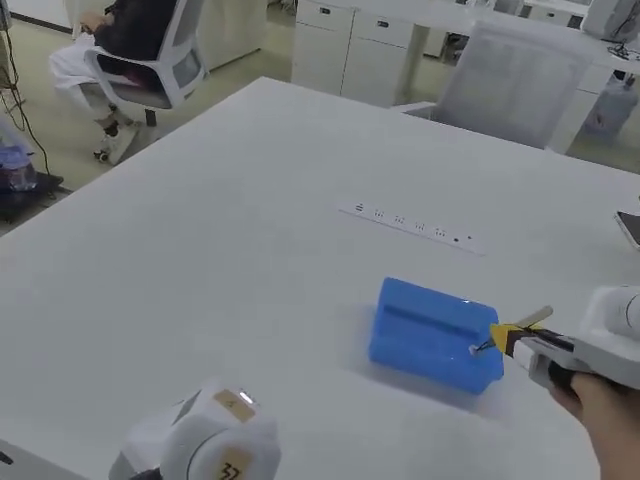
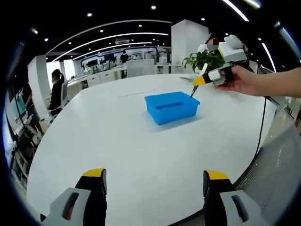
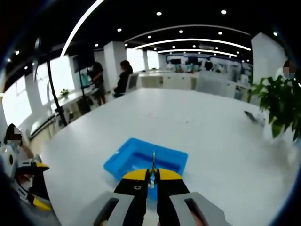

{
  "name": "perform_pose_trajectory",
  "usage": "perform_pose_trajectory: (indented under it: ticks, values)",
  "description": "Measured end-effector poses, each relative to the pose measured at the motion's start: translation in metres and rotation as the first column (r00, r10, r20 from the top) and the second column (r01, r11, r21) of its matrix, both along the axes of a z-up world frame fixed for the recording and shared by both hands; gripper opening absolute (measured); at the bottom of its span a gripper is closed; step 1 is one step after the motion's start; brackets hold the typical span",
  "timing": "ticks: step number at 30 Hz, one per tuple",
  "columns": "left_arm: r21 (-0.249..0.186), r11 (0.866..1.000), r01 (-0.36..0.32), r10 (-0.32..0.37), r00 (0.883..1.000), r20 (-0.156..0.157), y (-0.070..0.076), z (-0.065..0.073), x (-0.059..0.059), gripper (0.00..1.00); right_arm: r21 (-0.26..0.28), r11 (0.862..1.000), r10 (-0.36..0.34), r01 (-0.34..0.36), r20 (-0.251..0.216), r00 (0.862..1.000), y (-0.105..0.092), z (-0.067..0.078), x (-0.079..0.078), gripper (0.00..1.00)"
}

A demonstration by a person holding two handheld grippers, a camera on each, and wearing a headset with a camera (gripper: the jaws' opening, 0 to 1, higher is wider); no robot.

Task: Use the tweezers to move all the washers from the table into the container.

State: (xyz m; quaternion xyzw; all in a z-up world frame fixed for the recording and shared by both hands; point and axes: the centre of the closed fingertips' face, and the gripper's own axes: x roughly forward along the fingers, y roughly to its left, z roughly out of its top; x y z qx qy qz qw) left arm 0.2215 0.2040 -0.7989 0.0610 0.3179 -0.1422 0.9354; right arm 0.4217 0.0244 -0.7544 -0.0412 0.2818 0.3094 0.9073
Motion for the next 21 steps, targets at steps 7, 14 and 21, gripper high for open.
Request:
perform_pose_trajectory:
  ticks: [7, 14, 21]
  values:
    - [0.003, 1.0, 0.005, -0.005, 1.0, -0.008, -0.001, -0.001, -0.001, 0.86, -0.062, 0.998, -0.004, 0.002, -0.043, 0.999, 0.0, -0.028, 0.008, 0.03]
    - [0.003, 1.0, 0.007, -0.007, 1.0, -0.011, -0.001, -0.001, -0.001, 0.86, -0.108, 0.994, -0.003, -0.004, -0.065, 0.998, 0.001, -0.045, 0.005, 0.03]
    - [0.007, 1.0, 0.008, -0.008, 1.0, -0.016, 0.0, -0.002, -0.002, 0.85, -0.161, 0.986, 0.028, -0.041, -0.082, 0.996, 0.005, -0.064, 0.001, 0.03]
